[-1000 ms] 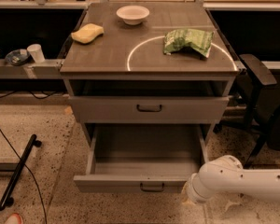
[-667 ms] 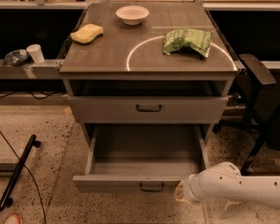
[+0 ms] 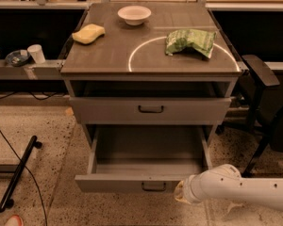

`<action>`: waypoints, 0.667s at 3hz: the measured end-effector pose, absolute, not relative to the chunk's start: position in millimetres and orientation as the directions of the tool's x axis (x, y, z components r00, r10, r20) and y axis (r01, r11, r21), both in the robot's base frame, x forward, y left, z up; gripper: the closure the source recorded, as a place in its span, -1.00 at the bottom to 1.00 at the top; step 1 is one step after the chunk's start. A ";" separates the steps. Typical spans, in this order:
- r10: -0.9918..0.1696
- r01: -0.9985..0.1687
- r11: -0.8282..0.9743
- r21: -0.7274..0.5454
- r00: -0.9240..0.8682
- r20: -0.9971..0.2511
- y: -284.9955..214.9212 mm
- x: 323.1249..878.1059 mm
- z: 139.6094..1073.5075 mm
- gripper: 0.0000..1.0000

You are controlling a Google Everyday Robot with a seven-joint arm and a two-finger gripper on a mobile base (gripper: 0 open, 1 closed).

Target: Close middle drawer

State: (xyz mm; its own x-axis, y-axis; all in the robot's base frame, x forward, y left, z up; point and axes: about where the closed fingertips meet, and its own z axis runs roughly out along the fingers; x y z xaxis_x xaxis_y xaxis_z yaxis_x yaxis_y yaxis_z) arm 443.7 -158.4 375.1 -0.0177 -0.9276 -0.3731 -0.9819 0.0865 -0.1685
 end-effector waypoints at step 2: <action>-0.928 -0.982 0.086 -0.168 -0.018 -0.373 -158.4 443.6 375.0 -1.00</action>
Offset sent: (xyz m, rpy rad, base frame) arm 0.0000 0.0000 0.0000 0.0000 0.0000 0.0000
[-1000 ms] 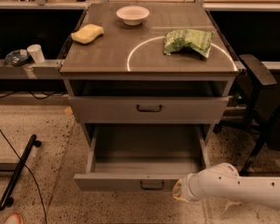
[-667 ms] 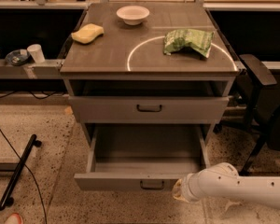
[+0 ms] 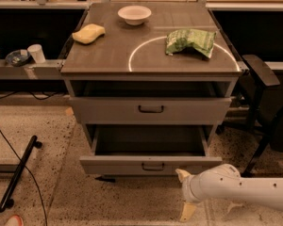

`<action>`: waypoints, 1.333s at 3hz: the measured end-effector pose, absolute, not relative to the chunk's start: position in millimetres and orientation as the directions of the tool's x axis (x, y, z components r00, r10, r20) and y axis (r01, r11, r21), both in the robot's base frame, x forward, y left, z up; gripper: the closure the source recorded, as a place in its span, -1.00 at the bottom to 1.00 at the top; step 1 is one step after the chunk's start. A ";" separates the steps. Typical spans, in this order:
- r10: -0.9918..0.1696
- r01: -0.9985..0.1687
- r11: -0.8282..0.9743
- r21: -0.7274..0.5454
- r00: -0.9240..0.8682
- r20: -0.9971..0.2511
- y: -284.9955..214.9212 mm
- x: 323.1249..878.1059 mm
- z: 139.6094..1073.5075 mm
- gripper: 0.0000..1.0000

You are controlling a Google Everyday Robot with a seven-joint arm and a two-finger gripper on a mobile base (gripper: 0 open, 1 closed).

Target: Close middle drawer

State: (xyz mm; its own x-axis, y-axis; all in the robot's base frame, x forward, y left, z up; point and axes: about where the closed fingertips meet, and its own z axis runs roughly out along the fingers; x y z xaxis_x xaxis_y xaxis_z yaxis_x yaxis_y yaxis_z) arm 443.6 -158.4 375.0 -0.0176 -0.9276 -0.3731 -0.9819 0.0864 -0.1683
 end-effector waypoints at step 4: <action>-0.899 -0.981 0.031 -0.193 0.057 -0.434 -172.0 491.1 381.7 0.26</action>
Offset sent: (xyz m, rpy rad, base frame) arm 0.0078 -0.0122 -0.0023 -0.0088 0.0925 0.0603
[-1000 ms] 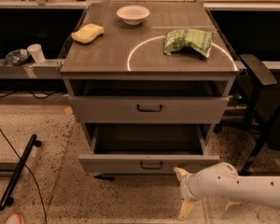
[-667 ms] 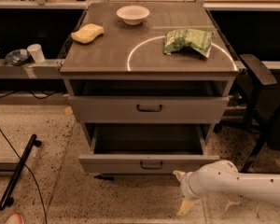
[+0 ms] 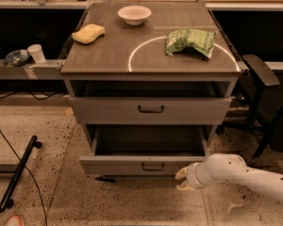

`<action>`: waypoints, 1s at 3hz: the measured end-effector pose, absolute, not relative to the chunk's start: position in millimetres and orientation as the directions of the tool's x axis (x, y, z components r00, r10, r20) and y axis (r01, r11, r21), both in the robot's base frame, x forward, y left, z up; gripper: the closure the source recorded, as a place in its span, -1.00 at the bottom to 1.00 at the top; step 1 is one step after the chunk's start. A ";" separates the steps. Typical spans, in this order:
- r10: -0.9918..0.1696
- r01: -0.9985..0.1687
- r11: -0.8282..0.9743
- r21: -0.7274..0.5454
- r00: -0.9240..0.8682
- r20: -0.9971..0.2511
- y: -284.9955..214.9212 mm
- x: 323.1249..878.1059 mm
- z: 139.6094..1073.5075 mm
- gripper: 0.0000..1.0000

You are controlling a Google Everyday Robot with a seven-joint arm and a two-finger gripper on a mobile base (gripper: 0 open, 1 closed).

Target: Close middle drawer

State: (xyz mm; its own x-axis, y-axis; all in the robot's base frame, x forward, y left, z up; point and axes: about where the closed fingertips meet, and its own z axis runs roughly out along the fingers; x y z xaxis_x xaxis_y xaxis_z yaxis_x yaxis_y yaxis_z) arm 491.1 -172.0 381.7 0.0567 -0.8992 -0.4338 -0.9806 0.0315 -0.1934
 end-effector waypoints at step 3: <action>-0.870 -0.899 0.266 -0.348 -0.068 -0.488 -183.3 542.0 393.6 0.20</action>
Offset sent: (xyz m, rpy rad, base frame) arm 0.0685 -0.0249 0.0186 0.1201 -0.2939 -0.4860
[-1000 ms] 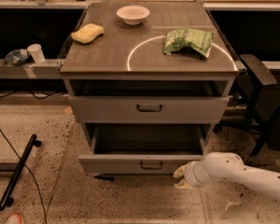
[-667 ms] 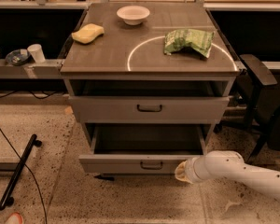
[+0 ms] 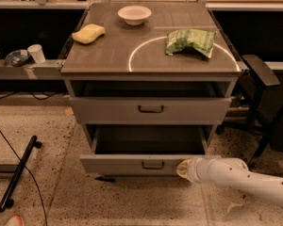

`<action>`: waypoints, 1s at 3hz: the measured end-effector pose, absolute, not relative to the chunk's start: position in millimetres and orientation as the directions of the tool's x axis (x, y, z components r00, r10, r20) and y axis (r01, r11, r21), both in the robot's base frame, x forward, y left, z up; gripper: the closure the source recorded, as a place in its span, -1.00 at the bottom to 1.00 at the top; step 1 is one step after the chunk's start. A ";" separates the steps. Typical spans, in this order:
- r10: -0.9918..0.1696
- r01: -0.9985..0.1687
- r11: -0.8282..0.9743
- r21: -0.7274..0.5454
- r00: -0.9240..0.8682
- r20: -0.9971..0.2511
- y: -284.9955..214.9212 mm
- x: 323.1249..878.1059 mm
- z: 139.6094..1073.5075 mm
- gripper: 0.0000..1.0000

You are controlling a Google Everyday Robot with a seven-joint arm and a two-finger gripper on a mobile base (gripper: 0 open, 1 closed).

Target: Close middle drawer

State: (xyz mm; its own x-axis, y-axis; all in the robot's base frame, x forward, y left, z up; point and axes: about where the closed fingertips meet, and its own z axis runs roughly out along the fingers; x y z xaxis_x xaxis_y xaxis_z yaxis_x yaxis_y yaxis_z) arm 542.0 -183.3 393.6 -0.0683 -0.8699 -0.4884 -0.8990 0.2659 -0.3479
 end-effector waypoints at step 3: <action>-0.870 -0.899 0.266 -0.348 -0.068 -0.489 -183.2 541.9 393.5 -1.00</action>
Offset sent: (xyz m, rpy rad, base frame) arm 0.0000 0.0000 0.0000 0.0000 0.0000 0.0000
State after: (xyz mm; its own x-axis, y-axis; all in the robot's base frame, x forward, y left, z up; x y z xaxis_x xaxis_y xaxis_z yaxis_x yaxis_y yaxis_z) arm 541.9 -183.2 393.5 -0.0682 -0.8699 -0.4885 -0.8991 0.2658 -0.3477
